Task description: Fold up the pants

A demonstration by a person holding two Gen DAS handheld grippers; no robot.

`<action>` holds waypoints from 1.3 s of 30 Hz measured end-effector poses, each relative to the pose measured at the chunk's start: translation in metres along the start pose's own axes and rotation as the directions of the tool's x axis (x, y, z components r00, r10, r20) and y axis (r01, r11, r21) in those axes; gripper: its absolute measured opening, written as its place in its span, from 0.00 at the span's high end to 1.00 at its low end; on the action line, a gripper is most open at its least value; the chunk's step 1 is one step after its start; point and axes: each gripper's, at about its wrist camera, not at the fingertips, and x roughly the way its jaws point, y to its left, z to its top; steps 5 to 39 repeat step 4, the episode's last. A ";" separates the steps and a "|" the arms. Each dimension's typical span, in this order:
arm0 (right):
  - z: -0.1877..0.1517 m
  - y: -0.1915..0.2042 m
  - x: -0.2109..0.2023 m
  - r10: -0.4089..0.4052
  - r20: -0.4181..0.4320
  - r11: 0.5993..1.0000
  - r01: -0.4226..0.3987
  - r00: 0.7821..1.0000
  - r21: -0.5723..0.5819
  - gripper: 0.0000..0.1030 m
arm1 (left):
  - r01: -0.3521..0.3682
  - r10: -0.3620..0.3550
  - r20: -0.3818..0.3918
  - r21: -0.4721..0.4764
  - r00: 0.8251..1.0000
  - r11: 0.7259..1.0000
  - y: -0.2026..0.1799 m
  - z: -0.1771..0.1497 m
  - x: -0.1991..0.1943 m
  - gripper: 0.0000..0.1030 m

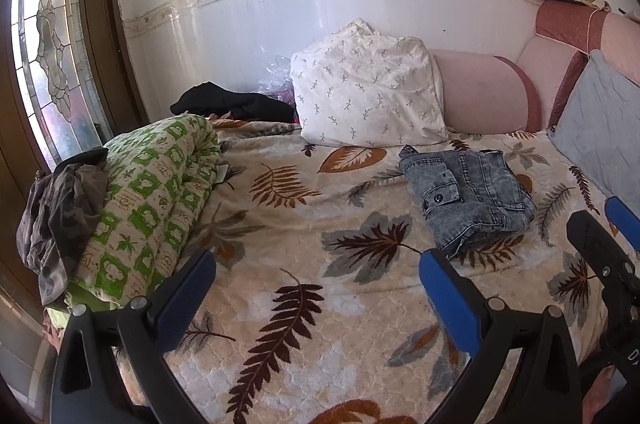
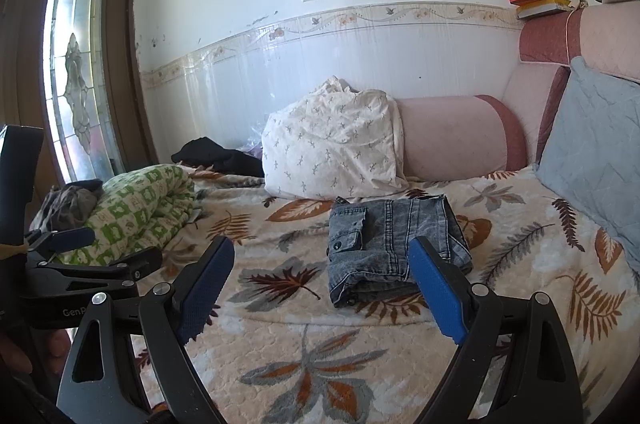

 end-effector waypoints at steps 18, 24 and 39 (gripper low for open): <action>-0.002 -0.005 0.006 -0.001 -0.005 1.000 0.001 1.000 0.008 0.13 | 0.028 -0.028 -0.021 -0.004 0.999 1.000 -0.006 0.002 0.009 0.00; -0.002 -0.005 0.006 -0.001 -0.005 1.000 0.001 1.000 0.008 0.13 | 0.028 -0.028 -0.021 -0.004 0.999 1.000 -0.006 0.002 0.009 0.00; -0.002 -0.005 0.006 -0.001 -0.005 1.000 0.001 1.000 0.008 0.13 | 0.028 -0.028 -0.021 -0.004 0.999 1.000 -0.006 0.002 0.009 0.00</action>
